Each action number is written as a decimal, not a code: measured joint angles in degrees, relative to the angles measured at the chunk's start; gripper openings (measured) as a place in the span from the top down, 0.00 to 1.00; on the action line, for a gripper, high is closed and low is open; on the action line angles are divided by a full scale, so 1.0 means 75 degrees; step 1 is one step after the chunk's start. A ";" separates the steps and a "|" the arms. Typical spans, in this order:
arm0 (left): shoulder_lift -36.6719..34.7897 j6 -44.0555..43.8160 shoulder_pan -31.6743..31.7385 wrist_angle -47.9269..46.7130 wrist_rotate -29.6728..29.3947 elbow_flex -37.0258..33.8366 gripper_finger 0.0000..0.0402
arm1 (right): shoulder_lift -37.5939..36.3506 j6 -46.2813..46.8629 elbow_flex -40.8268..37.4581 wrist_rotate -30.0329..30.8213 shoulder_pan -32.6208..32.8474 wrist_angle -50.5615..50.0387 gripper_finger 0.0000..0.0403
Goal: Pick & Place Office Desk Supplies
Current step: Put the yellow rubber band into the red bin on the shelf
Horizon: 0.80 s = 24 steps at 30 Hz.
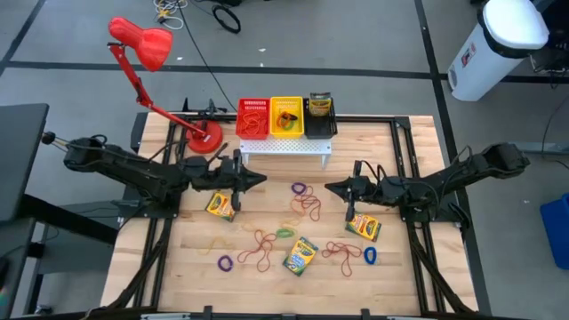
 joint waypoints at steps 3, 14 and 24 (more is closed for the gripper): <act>0.0186 -0.0052 0.0023 -0.1035 0.0314 0.0420 0.98 | 0.0004 0.0008 0.0000 0.0000 0.0000 0.0011 0.99; 0.1871 -0.0732 -0.1900 -0.4482 -0.0668 0.2021 0.97 | 0.0036 0.0191 -0.0003 0.0061 0.0003 -0.0131 0.99; 0.3240 -0.2610 -0.2586 -0.7053 -0.1315 0.2773 0.75 | 0.0036 0.0200 -0.0003 0.0058 0.0003 -0.0137 0.99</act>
